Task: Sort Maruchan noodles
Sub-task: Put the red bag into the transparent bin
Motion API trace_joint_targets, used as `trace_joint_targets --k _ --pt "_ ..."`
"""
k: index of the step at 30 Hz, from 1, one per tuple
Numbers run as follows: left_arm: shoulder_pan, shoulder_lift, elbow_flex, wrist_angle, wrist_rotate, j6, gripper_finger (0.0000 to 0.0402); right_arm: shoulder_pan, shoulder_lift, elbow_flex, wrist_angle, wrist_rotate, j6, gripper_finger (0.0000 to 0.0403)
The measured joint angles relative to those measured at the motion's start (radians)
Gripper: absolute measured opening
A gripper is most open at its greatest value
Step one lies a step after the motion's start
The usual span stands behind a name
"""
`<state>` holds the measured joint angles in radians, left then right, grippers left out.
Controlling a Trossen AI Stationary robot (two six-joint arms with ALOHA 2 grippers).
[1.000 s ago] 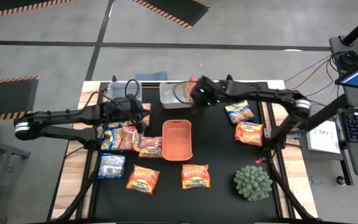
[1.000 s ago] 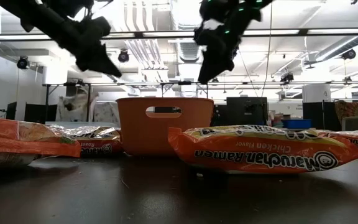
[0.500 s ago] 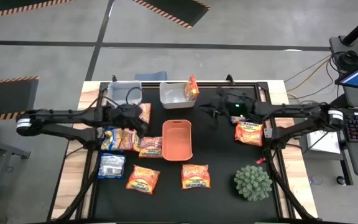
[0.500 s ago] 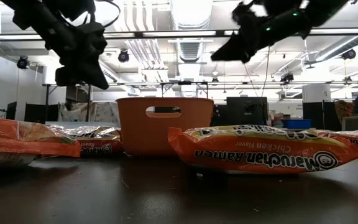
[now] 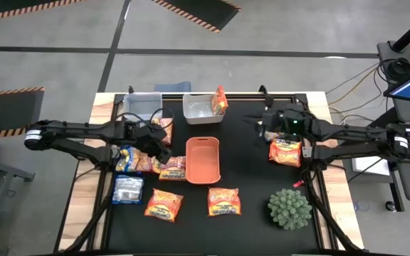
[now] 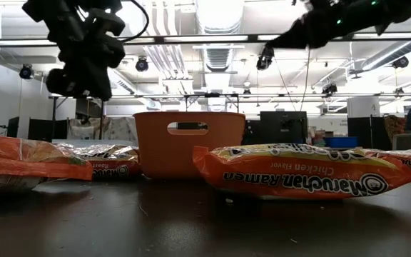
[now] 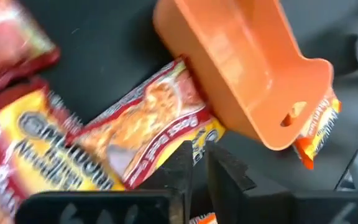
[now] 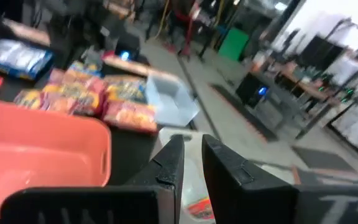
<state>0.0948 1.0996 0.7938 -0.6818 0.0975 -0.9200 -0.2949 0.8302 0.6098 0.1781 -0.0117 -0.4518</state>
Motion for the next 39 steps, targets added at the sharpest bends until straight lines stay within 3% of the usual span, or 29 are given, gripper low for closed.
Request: trace_joint_targets --k 6,12,21,32,39 --pt "-0.002 0.0 0.037 -0.165 -0.007 -0.138 0.0081 0.0 -0.12 -0.073 -0.008 -0.054 -0.021 0.0049" --pt "-0.002 0.011 0.036 -0.193 -0.097 -0.224 0.0144 0.0 -0.226 -0.119 -0.002 -0.049 -0.038 0.0048" --pt "-0.002 0.091 0.03 -0.244 -0.087 -0.271 0.0223 0.0 -0.28 -0.124 -0.033 -0.048 -0.036 0.0048" --pt "0.01 0.143 0.028 -0.393 -0.244 -0.271 0.0228 0.0 -0.258 -0.124 -0.031 -0.048 -0.044 0.0047" --pt "0.01 0.166 0.02 -0.384 -0.272 -0.275 0.0211 0.0 -0.258 -0.124 -0.031 -0.048 -0.043 0.0047"
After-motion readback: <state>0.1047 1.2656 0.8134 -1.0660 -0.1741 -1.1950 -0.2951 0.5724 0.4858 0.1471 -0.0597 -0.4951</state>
